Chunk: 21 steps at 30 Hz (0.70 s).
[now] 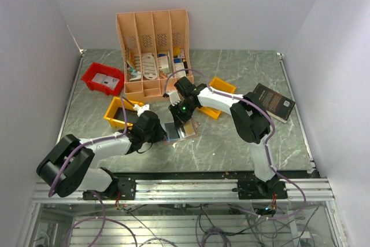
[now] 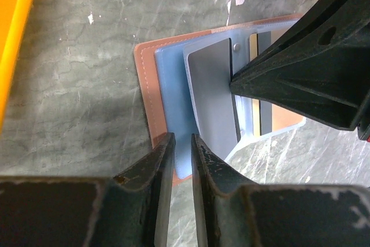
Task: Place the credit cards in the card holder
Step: Turn over the card slot in the card holder.
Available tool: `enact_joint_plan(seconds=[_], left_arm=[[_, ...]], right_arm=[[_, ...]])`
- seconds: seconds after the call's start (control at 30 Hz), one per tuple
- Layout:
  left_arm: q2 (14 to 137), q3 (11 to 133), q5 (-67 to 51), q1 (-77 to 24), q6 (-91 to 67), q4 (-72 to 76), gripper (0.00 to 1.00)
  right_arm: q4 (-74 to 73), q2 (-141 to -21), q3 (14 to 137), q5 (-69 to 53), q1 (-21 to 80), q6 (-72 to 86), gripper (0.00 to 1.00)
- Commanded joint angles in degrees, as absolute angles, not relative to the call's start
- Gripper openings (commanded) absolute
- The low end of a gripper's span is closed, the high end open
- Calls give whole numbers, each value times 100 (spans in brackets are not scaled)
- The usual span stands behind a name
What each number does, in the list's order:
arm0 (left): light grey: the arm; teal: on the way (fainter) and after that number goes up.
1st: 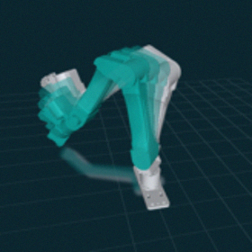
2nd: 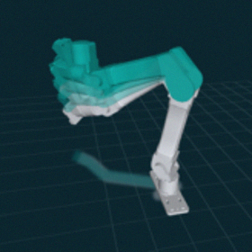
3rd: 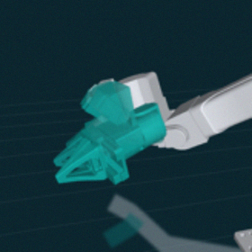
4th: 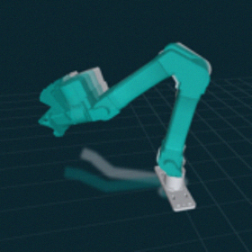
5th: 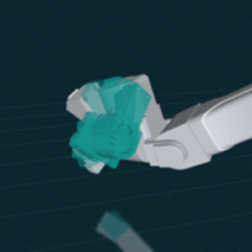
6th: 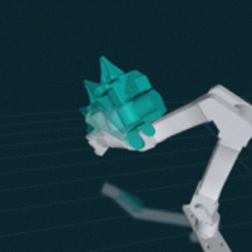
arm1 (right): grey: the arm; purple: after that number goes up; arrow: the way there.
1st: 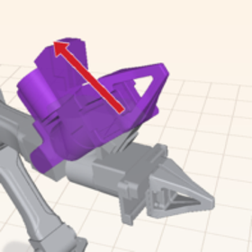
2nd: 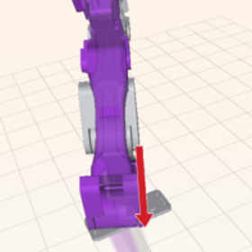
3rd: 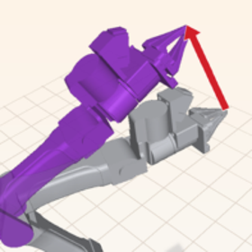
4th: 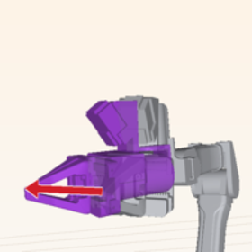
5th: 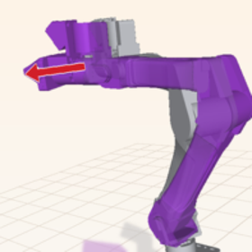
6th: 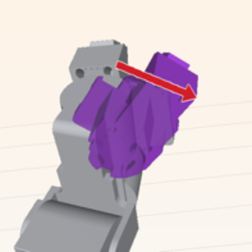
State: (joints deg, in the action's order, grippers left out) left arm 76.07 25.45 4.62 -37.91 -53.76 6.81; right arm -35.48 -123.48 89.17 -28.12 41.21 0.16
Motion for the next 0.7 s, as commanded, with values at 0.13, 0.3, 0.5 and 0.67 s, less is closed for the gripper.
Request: enact_joint_plan(seconds=[0.13, 0.3, 0.5, 0.67], left_arm=[[7541, 2727, 312, -3735, -5275, 592, 30], [7427, 2783, 364, -3727, -5231, 444, 34], [7432, 2867, 319, -3735, -5178, 403, 35], [7444, 2946, 278, -3735, -5119, 390, 42]], right_arm=[[-3664, -12060, 8951, -2549, 4065, -135, 7], [-3690, -11783, 8998, -2581, 4007, -208, 9], [-3748, -11608, 9028, -2846, 3918, -285, 10], [-3749, -11389, 9013, -3024, 3670, -308, 10]])
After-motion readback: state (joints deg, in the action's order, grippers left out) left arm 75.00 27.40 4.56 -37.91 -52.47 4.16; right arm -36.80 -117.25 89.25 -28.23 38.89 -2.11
